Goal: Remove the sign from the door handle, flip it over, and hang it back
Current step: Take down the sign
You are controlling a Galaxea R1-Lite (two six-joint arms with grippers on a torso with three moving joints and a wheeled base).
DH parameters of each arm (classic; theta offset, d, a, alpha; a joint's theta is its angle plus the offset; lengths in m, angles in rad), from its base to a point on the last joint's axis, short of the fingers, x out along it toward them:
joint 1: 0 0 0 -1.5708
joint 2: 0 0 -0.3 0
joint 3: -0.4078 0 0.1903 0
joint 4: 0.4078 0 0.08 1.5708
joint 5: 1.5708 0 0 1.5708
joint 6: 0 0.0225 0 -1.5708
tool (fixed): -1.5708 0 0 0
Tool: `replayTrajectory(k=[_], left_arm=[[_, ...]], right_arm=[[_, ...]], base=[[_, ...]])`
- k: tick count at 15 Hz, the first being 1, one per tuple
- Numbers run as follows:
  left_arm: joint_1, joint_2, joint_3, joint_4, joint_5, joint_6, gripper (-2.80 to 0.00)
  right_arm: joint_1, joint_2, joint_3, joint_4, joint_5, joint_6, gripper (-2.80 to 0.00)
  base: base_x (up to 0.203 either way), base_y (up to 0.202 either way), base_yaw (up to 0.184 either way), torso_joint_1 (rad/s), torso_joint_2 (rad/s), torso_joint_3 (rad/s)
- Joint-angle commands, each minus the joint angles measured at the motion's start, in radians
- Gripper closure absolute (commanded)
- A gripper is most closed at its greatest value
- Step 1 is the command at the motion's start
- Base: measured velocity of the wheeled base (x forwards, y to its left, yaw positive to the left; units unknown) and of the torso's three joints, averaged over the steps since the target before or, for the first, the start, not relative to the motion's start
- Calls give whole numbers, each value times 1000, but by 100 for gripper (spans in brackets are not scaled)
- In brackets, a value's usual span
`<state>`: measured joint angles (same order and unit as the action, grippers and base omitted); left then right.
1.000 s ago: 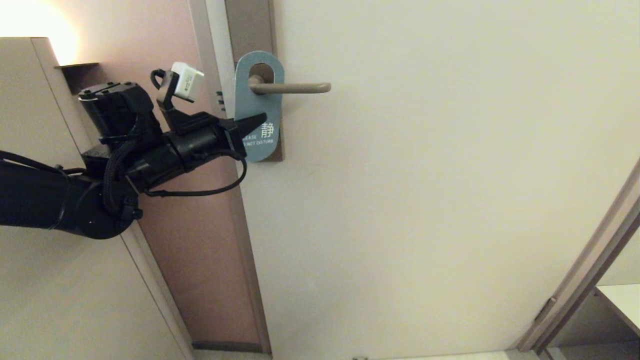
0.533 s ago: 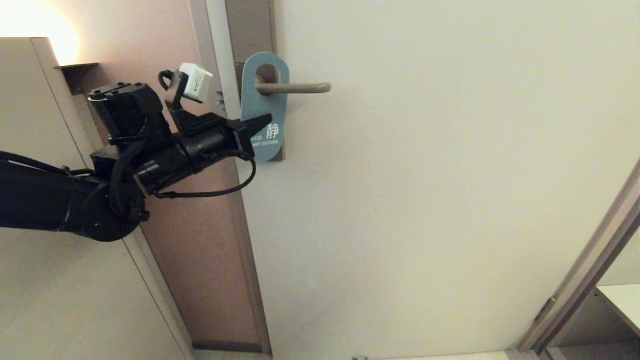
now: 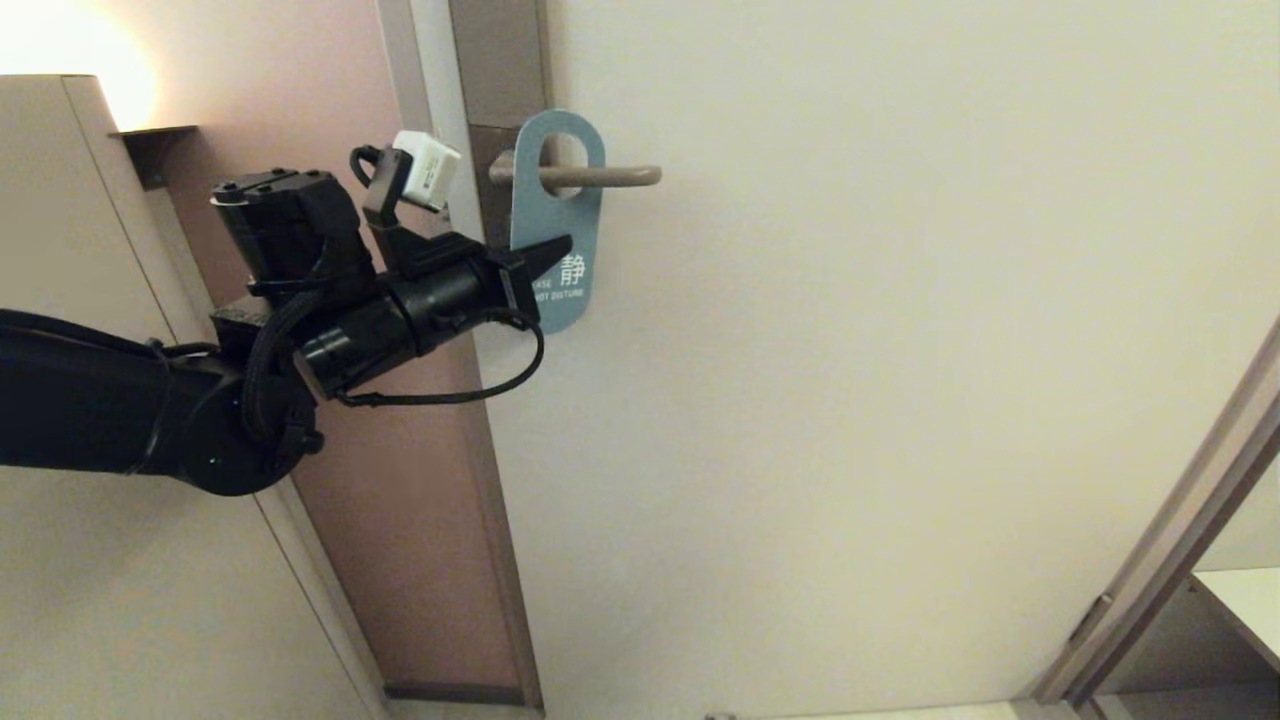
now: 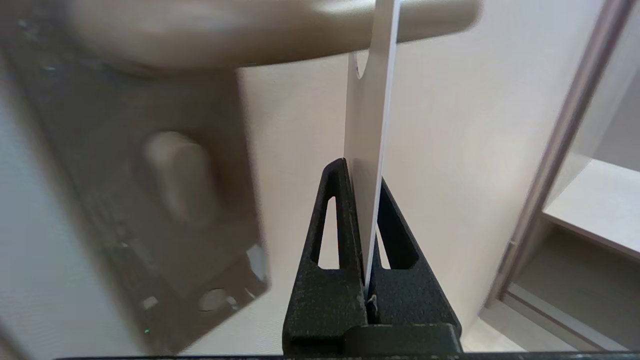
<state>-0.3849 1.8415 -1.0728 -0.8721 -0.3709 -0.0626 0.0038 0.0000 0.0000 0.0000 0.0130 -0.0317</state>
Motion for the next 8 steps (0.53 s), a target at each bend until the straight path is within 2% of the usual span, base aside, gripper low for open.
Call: replayTrajectory(k=[1, 5, 8], left_arm=[[-15, -4, 1, -5, -2, 0, 0], [-56, -5, 8, -5, 34, 13, 0], [-61, -5, 8, 0, 36, 13, 0]], right_arm=[[1, 2, 0, 0, 1, -1, 0], [1, 2, 0, 0, 1, -1, 0], [0, 2, 0, 0, 1, -1, 0]], base=[[0, 0, 0, 0, 0, 0], [0, 0, 0, 0, 0, 0], [0, 0, 0, 0, 0, 0]])
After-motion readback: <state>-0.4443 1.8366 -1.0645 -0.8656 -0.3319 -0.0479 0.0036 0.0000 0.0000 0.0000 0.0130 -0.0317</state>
